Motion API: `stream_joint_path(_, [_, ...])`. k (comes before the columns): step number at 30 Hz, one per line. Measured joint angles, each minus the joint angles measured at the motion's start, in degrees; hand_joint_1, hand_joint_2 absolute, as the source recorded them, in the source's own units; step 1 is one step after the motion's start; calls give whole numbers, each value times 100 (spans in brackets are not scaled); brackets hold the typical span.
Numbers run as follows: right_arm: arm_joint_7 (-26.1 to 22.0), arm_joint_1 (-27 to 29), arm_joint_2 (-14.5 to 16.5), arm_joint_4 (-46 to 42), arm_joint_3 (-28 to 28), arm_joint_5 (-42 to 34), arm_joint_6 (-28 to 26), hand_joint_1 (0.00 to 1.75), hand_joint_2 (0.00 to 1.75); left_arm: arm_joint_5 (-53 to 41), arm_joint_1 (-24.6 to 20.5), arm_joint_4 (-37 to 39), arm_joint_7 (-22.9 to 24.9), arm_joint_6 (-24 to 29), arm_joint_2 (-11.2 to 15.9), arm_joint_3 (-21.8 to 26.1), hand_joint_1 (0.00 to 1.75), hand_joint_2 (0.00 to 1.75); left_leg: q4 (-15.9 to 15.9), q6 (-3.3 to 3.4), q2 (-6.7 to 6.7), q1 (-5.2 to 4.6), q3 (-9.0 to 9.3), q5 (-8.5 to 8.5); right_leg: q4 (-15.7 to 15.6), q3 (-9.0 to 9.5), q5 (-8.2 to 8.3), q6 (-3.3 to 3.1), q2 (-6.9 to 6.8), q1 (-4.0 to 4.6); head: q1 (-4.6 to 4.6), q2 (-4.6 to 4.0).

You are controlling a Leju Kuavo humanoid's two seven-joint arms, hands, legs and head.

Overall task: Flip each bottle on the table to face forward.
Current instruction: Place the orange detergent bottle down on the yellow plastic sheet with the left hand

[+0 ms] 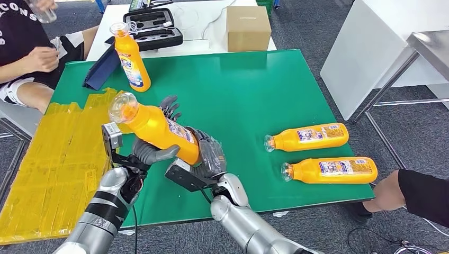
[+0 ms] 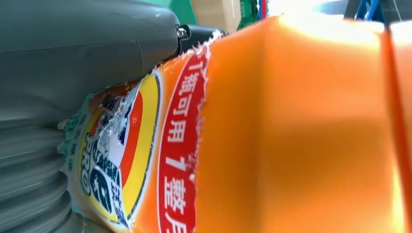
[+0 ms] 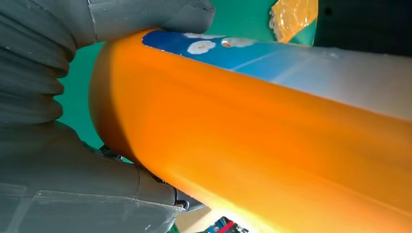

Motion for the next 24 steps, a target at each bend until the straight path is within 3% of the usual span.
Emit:
stream_joint_path(2, [25, -41, -2, 70, 116, -84, -55, 175, 175, 10, 10, 7, 2, 183, -11, 46, 0, 175, 0, 0, 0, 0, 0, 0, 0, -1, 0, 0, 0, 0, -1, 0])
stream_joint_path(3, [32, -60, -2, 104, 154, -111, -73, 175, 175, 7, 15, 7, 4, 280, -21, 67, 30, 175, 0, 0, 0, 0, -1, 0, 0, 0, 0, 0, 0, 0, -2, 0])
stream_joint_path(6, [39, -108, -4, 188, 223, -151, -108, 175, 175, -8, 33, 6, 12, 456, -56, 111, 161, 175, 0, 0, 0, 0, -2, 0, 0, 0, 0, 0, 0, -1, -1, 0])
stream_joint_path(7, [39, -121, -4, 210, 237, -154, -113, 175, 175, -9, 42, 6, 16, 483, -66, 123, 175, 175, 0, 0, 0, 0, -2, 0, 0, 0, 0, 0, 0, -1, -1, 0])
stream_joint_path(24, [-296, -154, -40, 269, -9, -9, -220, 175, 175, -43, 84, -3, 50, 856, -208, 297, 175, 175, 0, 0, 0, -1, -5, 0, 0, -2, 1, 1, 0, -1, -1, 0])
